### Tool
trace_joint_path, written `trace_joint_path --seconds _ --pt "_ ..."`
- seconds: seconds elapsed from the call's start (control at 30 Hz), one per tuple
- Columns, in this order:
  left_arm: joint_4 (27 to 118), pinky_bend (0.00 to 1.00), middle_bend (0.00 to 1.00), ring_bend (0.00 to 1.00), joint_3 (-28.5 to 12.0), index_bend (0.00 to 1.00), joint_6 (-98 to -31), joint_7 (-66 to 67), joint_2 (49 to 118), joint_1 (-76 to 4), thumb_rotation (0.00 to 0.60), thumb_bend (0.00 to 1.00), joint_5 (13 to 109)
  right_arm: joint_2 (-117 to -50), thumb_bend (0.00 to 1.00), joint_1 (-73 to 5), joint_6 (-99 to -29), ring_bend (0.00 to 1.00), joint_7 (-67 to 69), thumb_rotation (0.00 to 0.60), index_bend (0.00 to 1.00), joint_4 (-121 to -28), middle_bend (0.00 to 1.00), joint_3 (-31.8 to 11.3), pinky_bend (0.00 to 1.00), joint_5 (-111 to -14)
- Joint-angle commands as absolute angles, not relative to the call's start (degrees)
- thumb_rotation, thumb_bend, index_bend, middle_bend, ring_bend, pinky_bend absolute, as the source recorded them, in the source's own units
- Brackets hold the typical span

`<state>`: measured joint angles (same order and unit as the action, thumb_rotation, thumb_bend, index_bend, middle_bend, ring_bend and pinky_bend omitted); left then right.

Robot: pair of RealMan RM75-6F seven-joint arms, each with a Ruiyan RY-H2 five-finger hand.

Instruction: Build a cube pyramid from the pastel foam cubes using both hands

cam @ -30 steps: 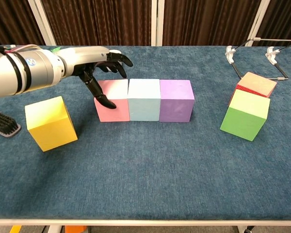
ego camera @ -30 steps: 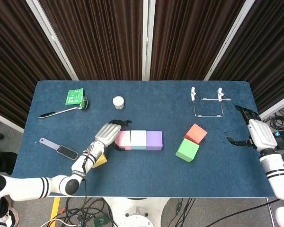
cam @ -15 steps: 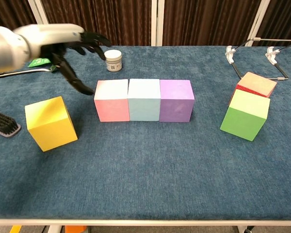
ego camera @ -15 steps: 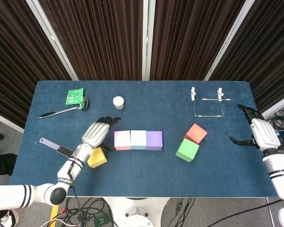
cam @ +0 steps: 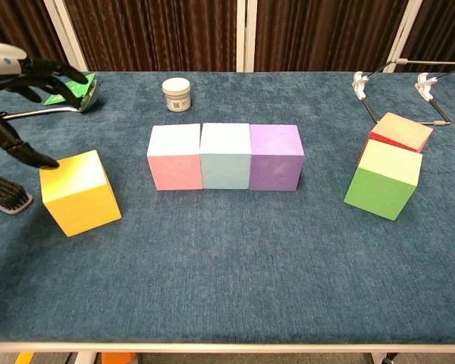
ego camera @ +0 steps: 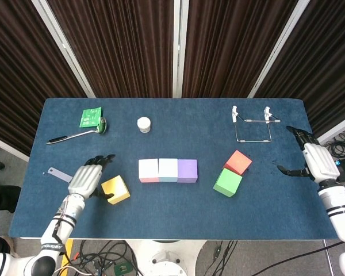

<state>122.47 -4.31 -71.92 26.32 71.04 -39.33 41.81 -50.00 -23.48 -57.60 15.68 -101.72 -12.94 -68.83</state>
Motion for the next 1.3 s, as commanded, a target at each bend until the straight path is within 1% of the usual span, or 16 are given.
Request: trace_joint_path --seconds 0.03,0.17,0.33,0.47,0.73,1.07,1.3 --pt "123.2 0.1 0.15 0.03 -3.4 0.07 -74.6 29.1 73.2 -38.6 0.6 0.03 40.1 -50.0 0.1 -23.4 -57.7 0.0 16.1 0.6 0.0 -101.7 0.07 -12.9 0.0 -69.2" --pt "122.5 0.09 0.14 0.02 -3.3 0.06 -77.7 31.1 77.2 -37.9 0.6 0.02 38.8 -50.1 0.1 -23.2 -57.7 0.0 17.1 0.6 0.0 -101.2 0.07 -12.8 0.0 -69.3" --pt "120.9 0.08 0.12 0.0 -4.2 0.06 -80.3 32.8 81.6 -37.5 0.6 0.02 37.2 -50.2 0.1 -23.0 -57.7 0.0 18.3 0.6 0.0 -100.5 0.07 -12.7 0.0 -69.7" --pt "120.2 0.08 0.11 0.0 -4.5 0.06 -80.9 33.3 83.6 -37.0 0.6 0.02 36.0 -50.3 0.1 -22.8 -57.7 0.0 19.2 0.6 0.0 -99.8 0.06 -12.6 0.0 -69.9" --pt "116.6 0.08 0.11 0.0 -4.9 0.06 -83.9 35.1 87.3 -35.6 0.6 0.01 36.6 -50.5 0.1 -22.4 -57.9 0.0 20.5 0.6 0.0 -99.1 0.06 -12.4 0.0 -70.4" --pt "114.8 0.08 0.22 0.0 -5.6 0.06 -83.2 34.8 88.7 -34.2 0.6 0.02 37.7 -50.7 0.11 -22.5 -57.3 0.0 20.5 0.6 0.0 -98.8 0.06 -12.2 0.0 -70.1" --pt "114.3 0.09 0.35 0.01 -6.5 0.07 -82.6 35.2 89.2 -33.7 0.6 0.1 37.3 -51.0 0.11 -22.6 -56.7 0.0 20.4 0.6 0.0 -98.4 0.06 -12.1 0.0 -69.5"
